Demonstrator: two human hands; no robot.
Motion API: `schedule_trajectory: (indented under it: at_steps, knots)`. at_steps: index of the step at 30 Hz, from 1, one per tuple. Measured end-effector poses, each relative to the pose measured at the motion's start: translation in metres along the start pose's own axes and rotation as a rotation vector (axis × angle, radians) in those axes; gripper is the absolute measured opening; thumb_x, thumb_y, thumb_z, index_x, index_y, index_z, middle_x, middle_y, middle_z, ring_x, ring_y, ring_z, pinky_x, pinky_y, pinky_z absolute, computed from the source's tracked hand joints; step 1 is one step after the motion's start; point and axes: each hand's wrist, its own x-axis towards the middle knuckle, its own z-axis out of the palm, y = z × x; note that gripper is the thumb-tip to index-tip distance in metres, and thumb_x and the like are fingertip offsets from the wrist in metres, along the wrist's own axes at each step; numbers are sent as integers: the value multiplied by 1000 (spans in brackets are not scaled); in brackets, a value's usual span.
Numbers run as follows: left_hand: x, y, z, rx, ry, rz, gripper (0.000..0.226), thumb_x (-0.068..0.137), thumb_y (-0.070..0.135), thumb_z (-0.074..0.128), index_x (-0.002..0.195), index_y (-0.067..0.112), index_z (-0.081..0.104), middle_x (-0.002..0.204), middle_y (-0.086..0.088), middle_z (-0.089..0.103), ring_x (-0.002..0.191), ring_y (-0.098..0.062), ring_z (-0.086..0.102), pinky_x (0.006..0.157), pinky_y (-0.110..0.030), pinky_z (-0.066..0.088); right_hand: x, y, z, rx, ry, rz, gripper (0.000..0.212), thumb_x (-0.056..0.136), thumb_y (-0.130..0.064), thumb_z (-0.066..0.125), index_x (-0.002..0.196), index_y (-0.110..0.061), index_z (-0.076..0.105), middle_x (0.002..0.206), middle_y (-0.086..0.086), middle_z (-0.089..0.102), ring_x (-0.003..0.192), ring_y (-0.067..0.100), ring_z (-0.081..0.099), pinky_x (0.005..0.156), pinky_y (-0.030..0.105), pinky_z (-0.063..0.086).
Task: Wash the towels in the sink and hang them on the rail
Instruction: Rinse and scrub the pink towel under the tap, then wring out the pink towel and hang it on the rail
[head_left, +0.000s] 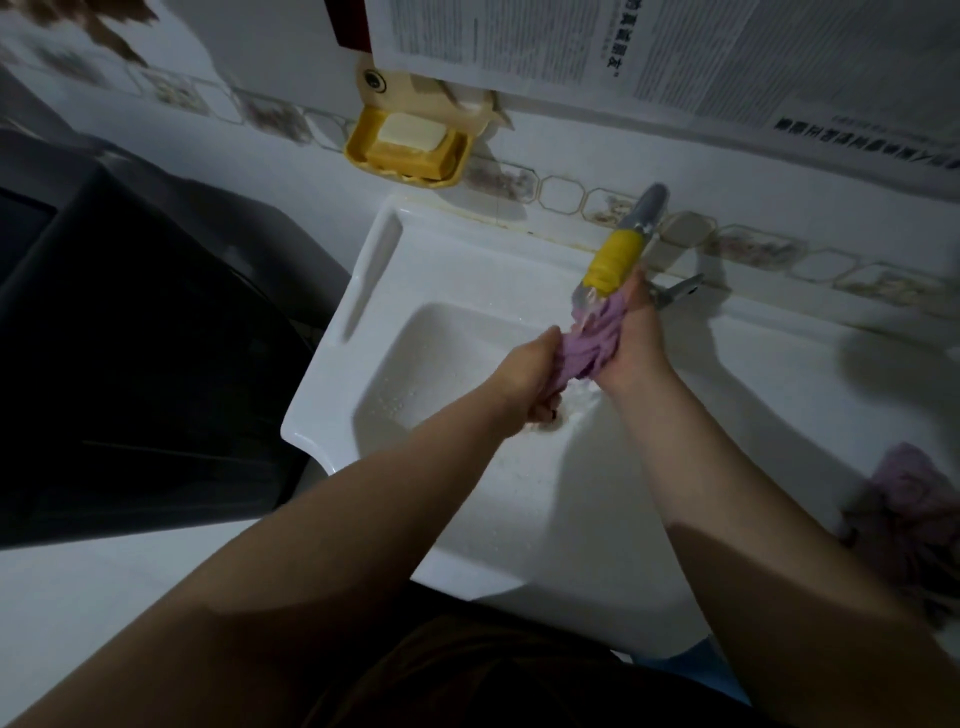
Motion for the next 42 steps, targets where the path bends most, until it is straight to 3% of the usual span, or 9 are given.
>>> schedule_trajectory:
  at_steps: [6, 9, 13, 18, 21, 23, 25, 31, 42]
  knots:
    - [3, 36, -38, -109, -175, -39, 45, 97, 52, 41, 67, 19, 43, 42, 4, 36, 30, -5, 27, 31, -12, 12, -21, 1, -72, -746, -92, -102, 21, 92, -41, 57, 108, -27, 56, 68, 13, 56, 33, 13, 39, 40, 18, 31]
    - [-1, 44, -37, 245, -57, 105, 40, 92, 50, 54, 74, 14, 52, 53, -1, 36, 39, -10, 29, 38, -16, 18, -28, -13, -99, -1032, -199, 35, 86, 87, -34, 66, 138, -52, -1, 85, 7, 70, 41, 15, 36, 39, 17, 28]
    - [-6, 51, -27, 857, 45, 337, 46, 90, 55, 52, 82, 10, 53, 66, -5, 49, 56, -19, 42, 48, -24, 34, -27, -53, -92, -1199, -145, -11, 117, 82, -37, 70, 143, -31, -29, 81, 14, 69, 40, 13, 37, 36, 19, 31]
    - [-12, 45, -62, 1436, 109, 572, 63, 81, 72, 48, 110, 16, 42, 91, -4, 58, 82, -26, 58, 70, -35, 43, -28, -72, -50, -1389, -222, -148, 122, 78, -42, 74, 146, -18, -25, 71, 9, 61, 29, 7, 41, 32, 16, 31]
    - [-15, 43, -79, 1706, -31, 709, 68, 76, 74, 52, 115, 20, 40, 100, -2, 62, 86, -27, 61, 71, -35, 47, -36, -78, -48, -1527, -347, -151, 90, 76, -44, 75, 146, -20, 24, 89, 11, 52, 27, 4, 42, 31, 15, 30]
    - [-16, 47, -83, 1893, -24, 781, 57, 84, 59, 58, 120, 18, 42, 103, -4, 63, 89, -27, 61, 71, -33, 44, -41, -73, -55, -1700, -403, -69, 57, 68, -59, 74, 102, -15, 62, 65, 9, 54, 30, 9, 37, 37, 16, 30]
    - [-17, 53, -91, 2029, -19, 792, 41, 91, 48, 55, 119, 19, 47, 103, -7, 65, 91, -27, 62, 71, -32, 43, -49, -58, -62, -1797, -471, 81, 42, 77, -50, 72, 65, -14, 55, 45, 0, 49, 32, 13, 40, 40, 18, 35]
    - [-22, 62, -120, 2102, -69, 770, 46, 84, 60, 57, 110, 23, 55, 97, -3, 66, 87, -24, 63, 69, -28, 41, -67, -21, -66, -1471, -657, 428, 23, 91, -30, 62, 79, -17, 48, 62, 6, 57, 54, 19, 57, 51, 25, 50]
    - [-33, 49, -146, 1644, -314, 369, 44, 83, 48, 68, 112, 18, 57, 92, 2, 58, 86, -16, 54, 76, -27, 41, -50, -35, -72, -743, -517, 611, 44, 80, -29, 67, 112, -7, 47, 70, 1, 51, 44, 1, 31, 33, 10, 25]
